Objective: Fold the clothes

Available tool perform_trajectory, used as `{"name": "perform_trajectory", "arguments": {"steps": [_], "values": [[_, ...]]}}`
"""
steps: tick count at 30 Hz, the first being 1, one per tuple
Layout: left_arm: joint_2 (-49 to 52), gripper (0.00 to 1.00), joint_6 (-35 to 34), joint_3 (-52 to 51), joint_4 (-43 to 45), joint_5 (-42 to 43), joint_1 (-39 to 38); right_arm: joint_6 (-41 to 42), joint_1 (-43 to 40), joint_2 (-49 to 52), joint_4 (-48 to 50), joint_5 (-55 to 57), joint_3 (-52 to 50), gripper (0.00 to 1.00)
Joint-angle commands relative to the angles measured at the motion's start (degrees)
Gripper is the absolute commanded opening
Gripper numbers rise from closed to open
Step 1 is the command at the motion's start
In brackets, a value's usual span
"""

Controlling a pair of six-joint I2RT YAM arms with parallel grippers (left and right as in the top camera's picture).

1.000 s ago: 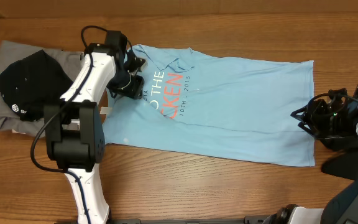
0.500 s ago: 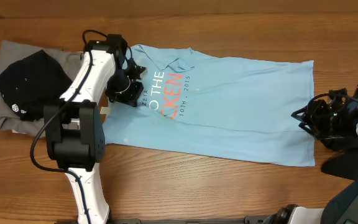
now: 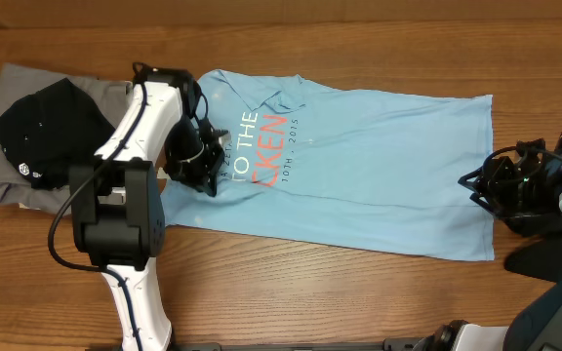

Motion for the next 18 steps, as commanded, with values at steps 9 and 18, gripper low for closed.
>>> {"name": "perform_trajectory", "arguments": {"steps": [9, 18], "values": [[-1.99, 0.36, -2.32, -7.21, 3.52, 1.55, -0.68, -0.46, 0.28, -0.87, 0.31, 0.37, 0.92, 0.45], [-1.99, 0.4, -2.32, -4.74, 5.9, 0.33, -0.66, -0.46, 0.28, -0.87, 0.31, 0.37, 0.92, 0.45]]}}
